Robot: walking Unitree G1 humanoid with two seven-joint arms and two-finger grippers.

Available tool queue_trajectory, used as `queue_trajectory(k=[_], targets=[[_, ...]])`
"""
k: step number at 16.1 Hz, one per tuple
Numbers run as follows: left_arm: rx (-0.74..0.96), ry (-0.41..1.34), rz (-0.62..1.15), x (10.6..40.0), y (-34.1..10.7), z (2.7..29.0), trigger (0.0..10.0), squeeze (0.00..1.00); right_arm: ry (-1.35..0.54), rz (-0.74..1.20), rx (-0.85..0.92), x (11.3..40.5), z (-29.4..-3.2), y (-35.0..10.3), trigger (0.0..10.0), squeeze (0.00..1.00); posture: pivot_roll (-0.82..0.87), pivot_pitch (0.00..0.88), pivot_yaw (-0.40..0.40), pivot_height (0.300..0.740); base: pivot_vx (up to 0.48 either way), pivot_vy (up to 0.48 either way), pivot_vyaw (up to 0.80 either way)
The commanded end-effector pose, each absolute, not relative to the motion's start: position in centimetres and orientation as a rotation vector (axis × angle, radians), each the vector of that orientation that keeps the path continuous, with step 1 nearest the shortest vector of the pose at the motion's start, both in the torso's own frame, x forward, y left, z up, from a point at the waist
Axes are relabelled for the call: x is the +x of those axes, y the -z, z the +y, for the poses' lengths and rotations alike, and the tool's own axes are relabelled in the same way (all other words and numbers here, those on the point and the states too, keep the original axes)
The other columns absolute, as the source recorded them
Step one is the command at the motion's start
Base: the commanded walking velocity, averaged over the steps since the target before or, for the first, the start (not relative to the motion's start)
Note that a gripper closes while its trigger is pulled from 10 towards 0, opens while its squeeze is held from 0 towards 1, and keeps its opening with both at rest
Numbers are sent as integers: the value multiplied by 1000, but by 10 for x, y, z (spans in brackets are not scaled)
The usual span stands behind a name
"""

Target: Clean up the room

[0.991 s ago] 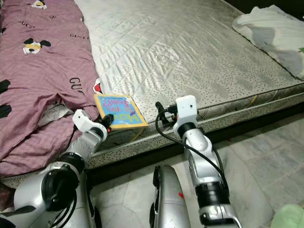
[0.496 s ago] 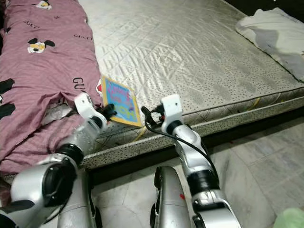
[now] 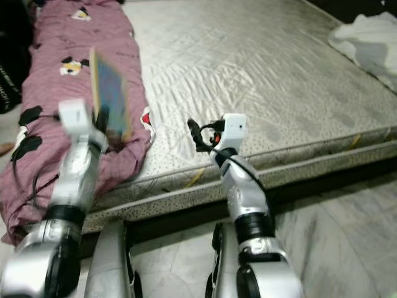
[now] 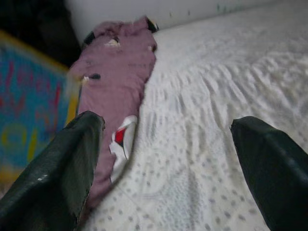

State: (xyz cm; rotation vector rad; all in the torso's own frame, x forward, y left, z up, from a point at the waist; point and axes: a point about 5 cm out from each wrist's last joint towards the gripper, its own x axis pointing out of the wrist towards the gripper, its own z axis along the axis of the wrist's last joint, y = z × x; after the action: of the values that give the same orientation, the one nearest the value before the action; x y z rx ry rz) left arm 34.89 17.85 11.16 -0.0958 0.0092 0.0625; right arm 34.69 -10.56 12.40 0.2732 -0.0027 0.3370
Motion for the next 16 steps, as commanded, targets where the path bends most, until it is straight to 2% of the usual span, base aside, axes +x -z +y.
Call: queue_trajectory(k=[1,6,12,16], targets=[[-70,-54,-21,348,-121,178,0,0,-310,-62,292,353,-109,-136,10000,0,54,0,-11,534,0,0,0],[-24,-75,-29,341,-132,185,0,0,-325,-96,335,361,-98,-144,10000,0,74,0,-11,584,0,0,0],[-36,-34,-20,340,-137,171,0,0,-311,-120,339,359,-101,-142,10000,0,39,0,10,664,0,0,0],[-41,-14,-6,342,-138,165,0,0,-302,-122,343,357,-103,-141,10000,0,37,0,-7,709,0,0,0]])
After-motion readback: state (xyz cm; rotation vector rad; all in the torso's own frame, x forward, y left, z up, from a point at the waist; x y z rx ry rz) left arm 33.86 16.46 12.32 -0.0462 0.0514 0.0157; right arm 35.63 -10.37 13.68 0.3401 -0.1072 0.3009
